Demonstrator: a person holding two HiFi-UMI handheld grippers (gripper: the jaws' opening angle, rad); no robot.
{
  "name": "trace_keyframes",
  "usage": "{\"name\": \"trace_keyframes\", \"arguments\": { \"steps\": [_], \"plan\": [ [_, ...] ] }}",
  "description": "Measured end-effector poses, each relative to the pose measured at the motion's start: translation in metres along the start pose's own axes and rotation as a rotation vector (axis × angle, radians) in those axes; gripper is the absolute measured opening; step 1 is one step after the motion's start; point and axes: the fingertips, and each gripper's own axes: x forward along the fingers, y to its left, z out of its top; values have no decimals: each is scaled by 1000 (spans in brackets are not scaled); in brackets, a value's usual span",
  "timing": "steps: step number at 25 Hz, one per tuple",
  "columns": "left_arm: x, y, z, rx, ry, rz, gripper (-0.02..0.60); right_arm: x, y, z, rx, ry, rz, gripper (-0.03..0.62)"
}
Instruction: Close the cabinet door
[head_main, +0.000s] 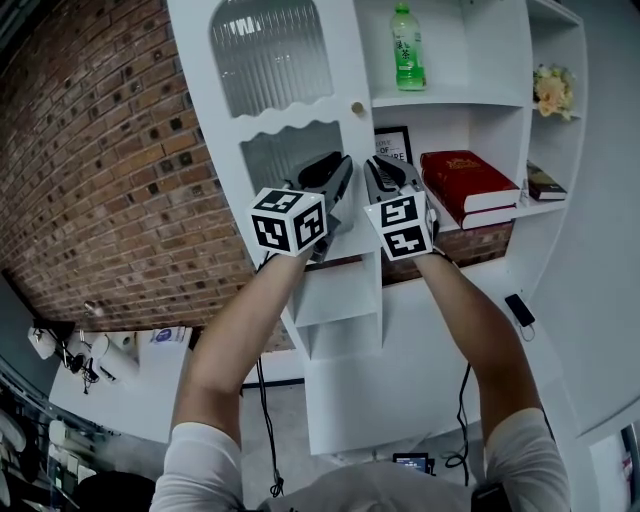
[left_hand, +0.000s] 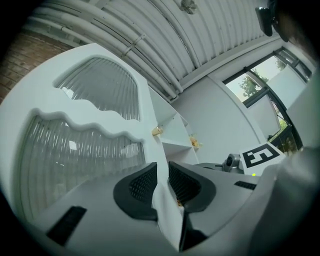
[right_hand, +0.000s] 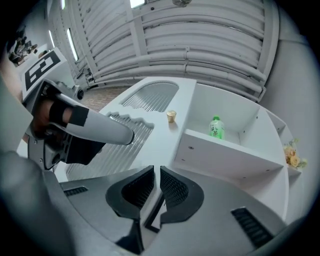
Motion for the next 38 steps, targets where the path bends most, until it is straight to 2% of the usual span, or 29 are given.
{"name": "trace_keyframes", "arguments": {
  "steps": [3, 16, 22, 29, 38],
  "plan": [
    [-10, -6, 3, -15, -15, -19, 77, -6, 6, 1, 42, 4, 21, 58],
    [-53, -15, 4, -58, -19, -31, 23, -45, 21, 31, 29, -15, 26, 58],
    [-75, -36, 6, -62, -36, -54, 8, -72, 24, 37, 59, -10, 21, 58],
    [-103, -59, -11, -110, -24, -64, 8, -111, 40, 46, 104, -19, 33, 58],
    [-146, -77, -21, -69, -41, -45, 8, -152, 68, 47, 140, -25, 74, 58]
  ]
}}
